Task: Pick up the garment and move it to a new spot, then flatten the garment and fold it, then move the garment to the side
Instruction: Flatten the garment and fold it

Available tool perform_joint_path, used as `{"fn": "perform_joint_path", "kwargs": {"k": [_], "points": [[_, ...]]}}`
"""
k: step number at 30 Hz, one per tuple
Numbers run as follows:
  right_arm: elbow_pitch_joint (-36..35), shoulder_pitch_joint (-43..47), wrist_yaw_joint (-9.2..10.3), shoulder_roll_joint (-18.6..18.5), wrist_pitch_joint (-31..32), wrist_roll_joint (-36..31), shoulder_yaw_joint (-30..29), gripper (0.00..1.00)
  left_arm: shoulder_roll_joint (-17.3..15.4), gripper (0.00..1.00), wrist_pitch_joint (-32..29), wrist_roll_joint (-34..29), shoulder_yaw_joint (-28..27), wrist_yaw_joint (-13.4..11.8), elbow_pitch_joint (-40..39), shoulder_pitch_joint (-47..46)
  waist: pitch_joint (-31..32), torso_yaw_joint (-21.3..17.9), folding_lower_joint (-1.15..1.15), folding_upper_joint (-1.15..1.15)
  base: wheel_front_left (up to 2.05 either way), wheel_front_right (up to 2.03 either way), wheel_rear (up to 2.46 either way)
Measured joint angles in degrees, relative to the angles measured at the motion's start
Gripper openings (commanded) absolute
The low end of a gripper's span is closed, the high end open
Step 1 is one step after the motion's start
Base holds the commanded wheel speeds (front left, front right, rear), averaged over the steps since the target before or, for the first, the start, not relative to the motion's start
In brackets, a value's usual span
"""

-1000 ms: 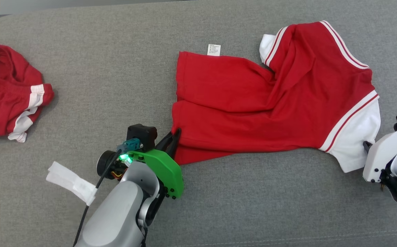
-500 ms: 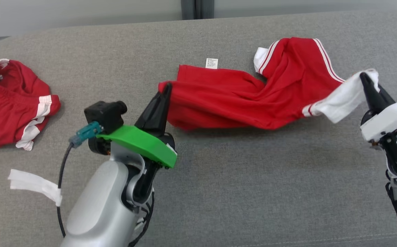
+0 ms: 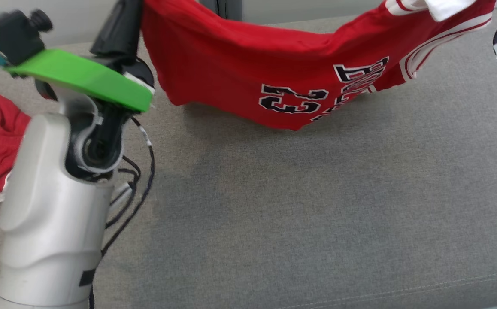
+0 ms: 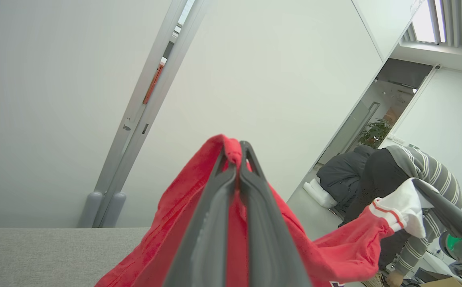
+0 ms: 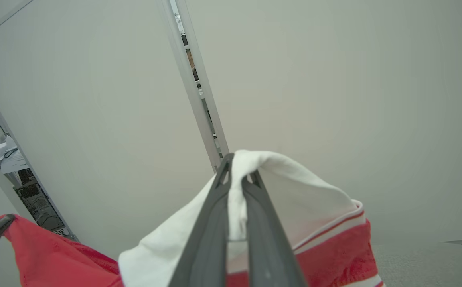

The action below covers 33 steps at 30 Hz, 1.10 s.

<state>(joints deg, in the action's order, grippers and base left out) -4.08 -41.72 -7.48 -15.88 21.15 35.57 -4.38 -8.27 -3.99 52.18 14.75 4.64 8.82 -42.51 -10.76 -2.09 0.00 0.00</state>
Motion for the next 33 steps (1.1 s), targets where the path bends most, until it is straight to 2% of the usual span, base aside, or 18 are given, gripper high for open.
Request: {"fn": "perform_joint_path", "kwargs": {"k": [5, 9, 11, 16, 20, 24, 29, 33], "points": [[3.8, -8.7, 0.00, 0.1, 1.4, -1.8, 3.1, 0.00, -2.3, 0.00, -2.6, 1.2, -2.6, -1.2, -0.7, -6.3, -2.7, -1.0, 0.00, 0.00, 0.00, 0.00, 0.00], [11.4, -16.7, 0.00, 0.5, -1.4, -6.8, 6.2, 0.00, -4.8, 0.00, -2.7, -2.1, -2.4, -1.4, 2.0, -13.2, -6.4, -1.7, 0.00, 0.00, 0.00, 0.00, 0.00], [15.7, -20.6, 0.00, 1.3, -3.9, -8.4, 7.3, 0.00, -4.9, 0.00, -1.3, -2.9, -2.6, -1.2, 4.2, -16.4, -8.4, -2.0, 0.00, 0.00, 0.00, 0.00, 0.00], [26.1, -31.0, 0.00, 4.2, -15.9, -12.9, 8.2, 0.00, -4.8, 0.00, 6.9, -6.2, -3.6, 0.2, 10.3, -25.0, -13.9, -2.9, 0.00, 0.00, 0.00, 0.00, 0.00], [30.5, -39.3, 0.00, 5.7, -27.1, -15.3, 6.7, 0.00, -4.3, 0.00, 14.6, -7.5, -4.2, 1.5, 13.0, -31.2, -17.8, -3.4, 0.01, 0.00, 0.00, 0.00, 0.00], [31.5, -46.2, 0.00, 5.3, -35.0, -16.2, 5.6, 0.00, -4.0, 0.00, 18.3, -8.4, -5.2, 2.4, 12.4, -36.0, -20.8, -3.7, 0.01, 0.00, 0.00, 0.00, 0.00], [25.8, -49.8, 0.00, 2.4, -36.2, -16.9, 5.8, 0.00, -2.7, 0.00, 19.0, -8.8, -7.2, 2.7, 5.1, -38.3, -23.3, -3.5, 0.01, 0.00, 0.00, 0.00, 0.00], [24.8, -45.1, -0.01, -0.9, -36.2, -17.1, 8.8, 0.00, -2.3, 0.00, 19.2, -8.3, -5.8, 2.7, 1.7, -32.3, -24.7, -2.9, 0.01, 0.00, 0.00, 0.00, 0.00]]}}
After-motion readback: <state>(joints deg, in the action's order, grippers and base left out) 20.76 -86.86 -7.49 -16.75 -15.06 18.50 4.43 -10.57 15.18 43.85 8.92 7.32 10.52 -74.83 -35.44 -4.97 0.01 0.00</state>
